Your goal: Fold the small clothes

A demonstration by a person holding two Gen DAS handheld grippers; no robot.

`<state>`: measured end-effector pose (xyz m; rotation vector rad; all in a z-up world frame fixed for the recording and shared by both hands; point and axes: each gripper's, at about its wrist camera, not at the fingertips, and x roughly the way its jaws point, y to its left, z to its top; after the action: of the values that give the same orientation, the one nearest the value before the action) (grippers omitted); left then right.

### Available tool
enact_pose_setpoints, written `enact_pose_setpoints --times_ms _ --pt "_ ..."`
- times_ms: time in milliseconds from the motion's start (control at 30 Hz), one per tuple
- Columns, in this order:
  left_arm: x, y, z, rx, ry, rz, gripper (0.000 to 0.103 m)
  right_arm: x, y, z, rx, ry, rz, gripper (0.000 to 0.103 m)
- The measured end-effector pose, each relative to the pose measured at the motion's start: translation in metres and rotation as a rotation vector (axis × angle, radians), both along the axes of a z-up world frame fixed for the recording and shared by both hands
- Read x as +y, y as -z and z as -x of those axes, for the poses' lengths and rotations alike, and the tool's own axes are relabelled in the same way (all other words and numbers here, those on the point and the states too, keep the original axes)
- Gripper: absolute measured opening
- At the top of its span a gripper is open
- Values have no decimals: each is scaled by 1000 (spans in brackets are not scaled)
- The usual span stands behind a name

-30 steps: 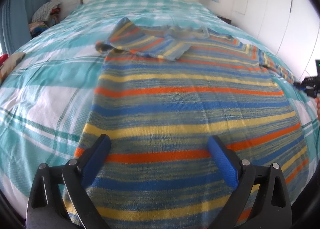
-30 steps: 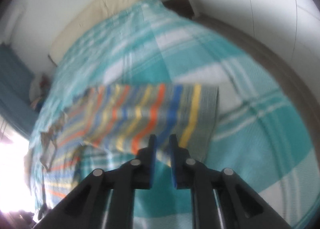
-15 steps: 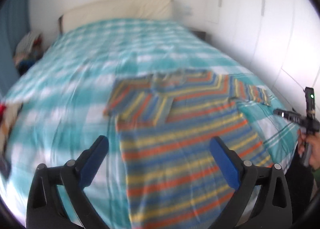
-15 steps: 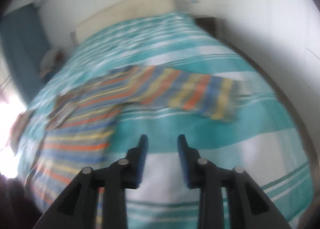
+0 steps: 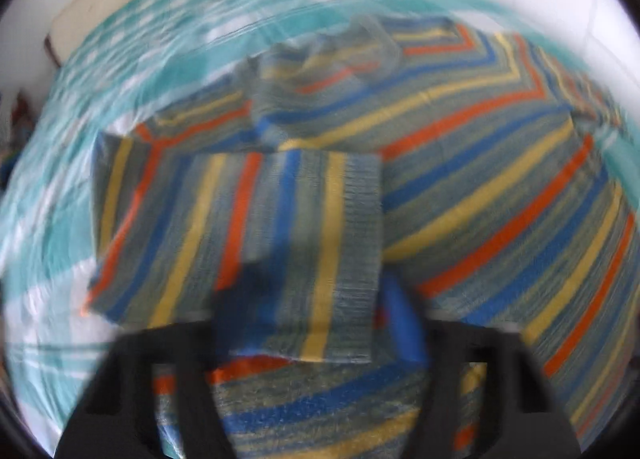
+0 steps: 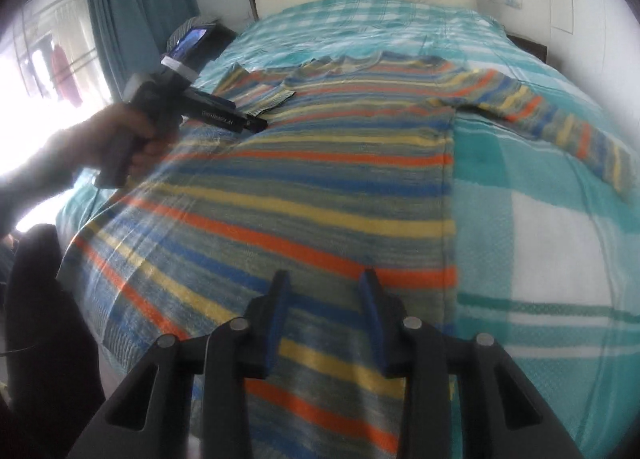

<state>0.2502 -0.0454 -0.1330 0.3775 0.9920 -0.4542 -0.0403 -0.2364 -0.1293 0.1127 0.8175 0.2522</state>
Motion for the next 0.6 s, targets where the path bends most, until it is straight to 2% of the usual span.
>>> enact_pose_setpoints --times_ms 33,100,167,233,267,300,333,367,433,600 --pt "7 -4 -3 6 -34 4 5 0 -1 -1 -1 2 -1 36" --pt "29 -20 -7 6 -88 61 3 -1 -1 -2 -3 9 -3 36" --pt "70 -43 -11 -21 -197 154 3 3 0 -2 -8 11 3 36" --pt "128 -63 -13 -21 -348 291 3 5 1 1 -16 13 17 37" --pt "171 -70 -13 -18 -467 376 3 6 0 2 -18 13 21 37" --pt "201 -71 -11 -17 -550 422 3 7 1 2 -20 15 24 38" --pt "233 -69 -9 -16 -644 451 3 8 1 1 -20 15 22 39" --pt "264 -63 -9 -19 -736 448 3 8 2 1 -19 15 19 41" --pt "307 -44 -5 -1 -855 427 3 10 3 -1 -19 17 19 43" --pt "335 3 -2 87 -934 483 2 16 5 -2 -27 19 56 45"
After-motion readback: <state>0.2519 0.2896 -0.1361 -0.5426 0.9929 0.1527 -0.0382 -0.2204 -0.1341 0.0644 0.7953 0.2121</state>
